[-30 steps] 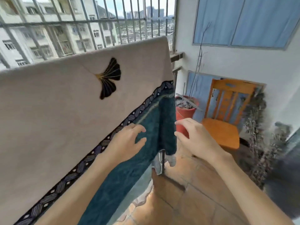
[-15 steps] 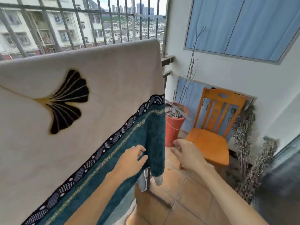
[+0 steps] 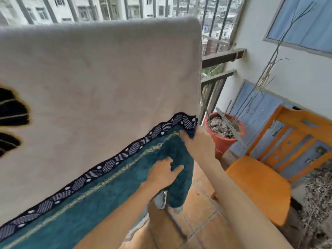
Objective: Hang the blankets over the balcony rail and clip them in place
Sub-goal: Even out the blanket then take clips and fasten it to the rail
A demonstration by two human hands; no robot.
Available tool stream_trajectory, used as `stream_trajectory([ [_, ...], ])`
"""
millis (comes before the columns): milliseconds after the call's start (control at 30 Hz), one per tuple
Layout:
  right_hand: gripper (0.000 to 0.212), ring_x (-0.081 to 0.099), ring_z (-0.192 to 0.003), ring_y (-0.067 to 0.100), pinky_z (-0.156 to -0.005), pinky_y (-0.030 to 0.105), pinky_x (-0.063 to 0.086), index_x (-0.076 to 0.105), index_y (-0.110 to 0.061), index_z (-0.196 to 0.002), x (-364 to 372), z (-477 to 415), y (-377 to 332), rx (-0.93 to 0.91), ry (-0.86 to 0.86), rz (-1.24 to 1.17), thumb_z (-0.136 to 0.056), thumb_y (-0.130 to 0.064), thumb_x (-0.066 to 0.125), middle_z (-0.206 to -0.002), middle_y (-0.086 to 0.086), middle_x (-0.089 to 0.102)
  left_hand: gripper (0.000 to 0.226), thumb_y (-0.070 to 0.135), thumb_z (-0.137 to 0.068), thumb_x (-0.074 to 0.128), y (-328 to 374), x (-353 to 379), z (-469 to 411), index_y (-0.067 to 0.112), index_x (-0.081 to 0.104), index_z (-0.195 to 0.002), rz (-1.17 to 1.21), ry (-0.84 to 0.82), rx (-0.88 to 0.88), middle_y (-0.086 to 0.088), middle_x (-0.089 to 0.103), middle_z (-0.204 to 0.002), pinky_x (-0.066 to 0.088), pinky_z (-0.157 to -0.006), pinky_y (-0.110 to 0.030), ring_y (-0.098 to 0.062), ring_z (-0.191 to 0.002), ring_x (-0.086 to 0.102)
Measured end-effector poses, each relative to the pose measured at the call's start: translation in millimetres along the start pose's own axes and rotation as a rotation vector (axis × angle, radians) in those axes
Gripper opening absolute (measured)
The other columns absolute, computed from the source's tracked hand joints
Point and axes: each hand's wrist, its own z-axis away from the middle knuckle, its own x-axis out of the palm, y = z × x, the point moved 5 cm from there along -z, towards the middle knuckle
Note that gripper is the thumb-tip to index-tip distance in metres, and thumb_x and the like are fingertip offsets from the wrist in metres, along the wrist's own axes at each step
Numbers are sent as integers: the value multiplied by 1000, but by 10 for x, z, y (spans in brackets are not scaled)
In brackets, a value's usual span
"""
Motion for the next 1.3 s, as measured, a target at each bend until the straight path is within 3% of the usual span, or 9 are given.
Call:
stream_trajectory([
  [67, 43, 63, -81, 34, -62, 33, 39, 54, -8, -84, 44, -176, -17, -160, -54, 90, -96, -48, 46, -74, 9, 56, 62, 68, -89, 44, 173, 46, -156, 13, 59, -115, -40, 33, -67, -4, 68, -108, 47, -76, -32, -24, -100, 63],
  [200, 44, 65, -80, 38, -68, 44, 53, 63, -5, -94, 250, -173, 94, -337, -173, 59, -100, -41, 38, -83, 19, 68, 39, 41, -101, 41, 368, 109, -397, 11, 56, -81, -191, 110, -113, -12, 66, -86, 42, -62, -34, -28, -78, 62],
  [433, 39, 64, -57, 32, -45, 33, 45, 63, -10, -74, 436, -198, 362, -498, -161, 97, -97, -36, 46, -64, 11, 66, 33, 20, -103, 34, 404, 577, -531, 4, 62, -110, -259, 30, -151, -17, 69, -99, 48, -73, -39, -35, -91, 63],
  [633, 44, 54, -38, 24, -33, 26, 36, 55, -15, -57, 714, -94, 857, -498, -131, 97, -91, -40, 41, -48, 4, 55, 67, 5, -95, 37, 461, 1149, -653, -6, 1, -151, -384, -49, -175, -19, 65, -113, 53, -77, -43, -36, -97, 64],
  [800, 38, 51, -33, 19, -33, 21, 26, 49, -18, -54, 998, 216, 1288, -451, -298, 134, -84, -34, 65, -45, 0, 52, 48, 12, -96, 41, 303, 1642, -548, 2, 34, -143, -355, -257, -242, -15, 66, -120, 47, -75, -40, -36, -106, 63],
  [900, 39, 47, -29, 13, -34, 19, 17, 51, -21, -52, 1253, 447, 1476, -359, -474, 193, -65, -33, 86, -40, -4, 50, 36, 15, -102, 34, 251, 1851, -388, 5, 44, -135, -285, -372, -344, -15, 58, -133, 43, -94, -39, -32, -120, 56],
  [1067, 29, 68, -69, 21, -50, 27, 37, 62, -17, -92, 1371, 493, 1373, -360, -542, 222, -97, -43, 49, -78, 4, 70, 36, 13, -98, 36, 60, 1887, -272, 8, 47, -132, -163, -361, -500, -13, 64, -124, 48, -87, -38, -32, -111, 61],
  [1200, 37, 67, -86, 25, -58, 30, 36, 58, -14, -102, 1260, 419, 1306, -365, -568, 191, -100, -46, 40, -93, 6, 69, 30, 32, -97, 39, -56, 1684, -218, 11, 60, -92, -122, -301, -542, -12, 70, -103, 51, -74, -36, -32, -94, 67],
  [1300, 32, 62, -99, 28, -67, 32, 35, 51, -16, -105, 1205, 437, 1395, -365, -716, 190, -97, -45, 44, -105, 6, 65, 30, 36, -96, 43, -64, 1589, -132, 13, 62, -102, -181, -378, -489, -12, 67, -104, 51, -73, -38, -31, -95, 64],
])
